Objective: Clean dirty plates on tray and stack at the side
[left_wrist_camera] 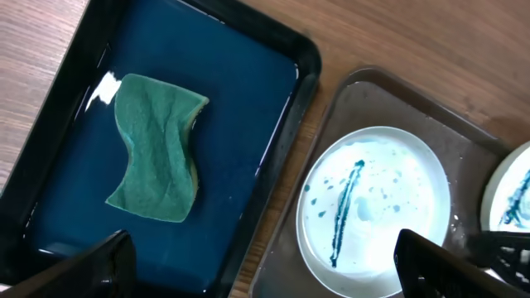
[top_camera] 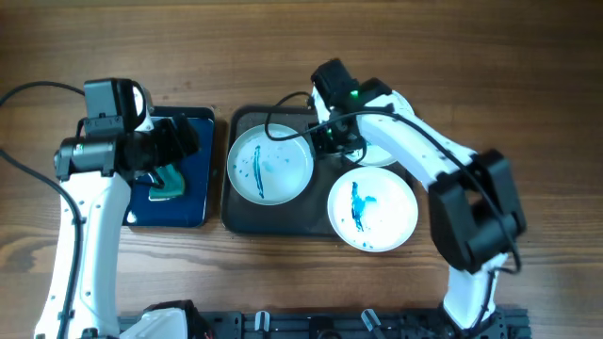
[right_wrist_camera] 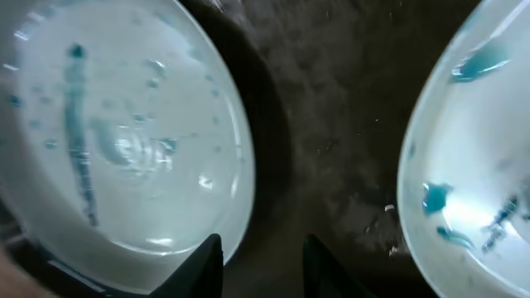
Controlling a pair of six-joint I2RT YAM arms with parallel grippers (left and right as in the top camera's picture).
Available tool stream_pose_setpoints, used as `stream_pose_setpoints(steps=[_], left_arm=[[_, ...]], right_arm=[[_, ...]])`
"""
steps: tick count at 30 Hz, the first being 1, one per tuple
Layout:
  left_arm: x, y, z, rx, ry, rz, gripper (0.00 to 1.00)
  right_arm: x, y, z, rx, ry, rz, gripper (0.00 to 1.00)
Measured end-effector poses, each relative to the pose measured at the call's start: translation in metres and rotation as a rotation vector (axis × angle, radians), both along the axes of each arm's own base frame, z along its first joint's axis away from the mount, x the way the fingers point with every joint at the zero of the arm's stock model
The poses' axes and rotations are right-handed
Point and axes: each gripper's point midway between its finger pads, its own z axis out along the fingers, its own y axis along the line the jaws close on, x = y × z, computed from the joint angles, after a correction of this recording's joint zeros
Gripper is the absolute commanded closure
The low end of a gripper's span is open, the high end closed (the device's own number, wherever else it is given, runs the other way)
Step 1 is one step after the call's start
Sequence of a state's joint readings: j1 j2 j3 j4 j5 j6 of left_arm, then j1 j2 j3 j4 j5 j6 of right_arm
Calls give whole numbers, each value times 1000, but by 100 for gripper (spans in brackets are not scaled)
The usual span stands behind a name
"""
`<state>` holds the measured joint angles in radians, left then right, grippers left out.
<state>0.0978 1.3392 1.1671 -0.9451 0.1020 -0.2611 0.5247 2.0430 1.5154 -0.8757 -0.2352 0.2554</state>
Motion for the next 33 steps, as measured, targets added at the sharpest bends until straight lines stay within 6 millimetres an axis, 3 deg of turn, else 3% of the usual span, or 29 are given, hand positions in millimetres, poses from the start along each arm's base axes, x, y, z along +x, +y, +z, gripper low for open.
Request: stream_pose_setpoints(steps=[2,8,11,14,18,21,26,33], left_arm=[[0,0,-5,-1,18,2,3],[2,2,-14,-8,50,26,3],[2,2,-14,-10,51,31,3],[2,2,-15,-10,53,31,3],[1,2,-15,-11,57,31,2],[1,2,-15,-10,58,31,2],[-1,1,-16,-11,67,32,0],[5,2,-14,-9,41,32,0]], right_arm=[[-2,-1,-14,-18,23,26,67],[11,6,-13,9,-57,114,67],[14,11,-17,17,-79,157,78],[8,15,-34,5,-51,189,77],[3,9,-22,-29,0,158,60],[24,21,2,12,-36,33,60],[14,11,0,-20,57,-121,60],[29,17,-5,20,5,-150,61]])
